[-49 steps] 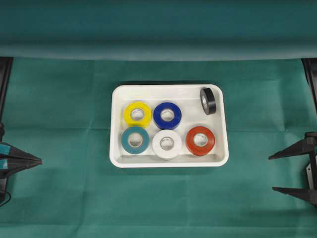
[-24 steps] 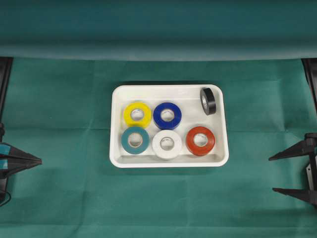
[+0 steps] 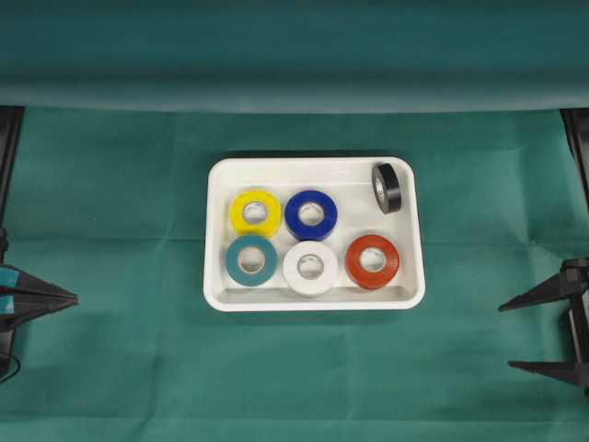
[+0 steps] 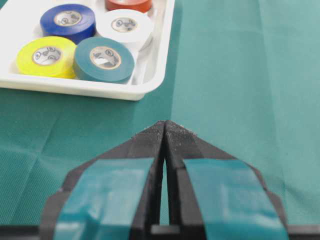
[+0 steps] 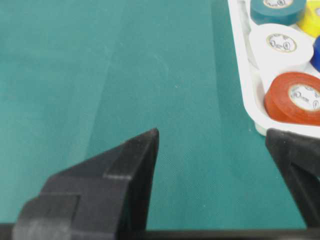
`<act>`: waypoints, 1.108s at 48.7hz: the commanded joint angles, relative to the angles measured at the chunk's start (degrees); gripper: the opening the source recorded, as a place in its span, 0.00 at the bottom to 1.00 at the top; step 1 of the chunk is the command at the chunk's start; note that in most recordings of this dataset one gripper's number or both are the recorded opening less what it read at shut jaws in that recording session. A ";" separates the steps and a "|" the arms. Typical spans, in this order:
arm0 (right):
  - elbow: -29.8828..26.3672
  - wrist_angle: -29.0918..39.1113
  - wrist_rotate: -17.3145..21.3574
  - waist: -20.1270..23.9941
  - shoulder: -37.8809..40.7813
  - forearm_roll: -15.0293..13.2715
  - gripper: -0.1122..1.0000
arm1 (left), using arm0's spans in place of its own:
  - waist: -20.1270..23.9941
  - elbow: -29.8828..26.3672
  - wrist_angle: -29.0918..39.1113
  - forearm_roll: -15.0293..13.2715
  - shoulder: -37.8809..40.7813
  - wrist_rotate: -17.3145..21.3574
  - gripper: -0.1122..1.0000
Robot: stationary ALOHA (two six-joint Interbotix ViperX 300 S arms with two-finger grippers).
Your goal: Put the tape into the white case with the right arm.
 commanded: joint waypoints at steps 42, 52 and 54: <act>-0.26 -0.79 -0.09 -2.55 0.26 -0.18 0.68 | 0.09 -1.14 -0.62 0.00 0.44 0.09 0.10; -0.35 -0.62 -0.09 -2.55 0.35 -0.18 0.68 | 0.09 -1.14 -0.62 -0.09 0.53 0.18 0.10; -0.35 -0.62 -0.09 -2.55 0.35 -0.18 0.68 | 0.09 -1.14 -0.62 -0.09 0.53 0.18 0.10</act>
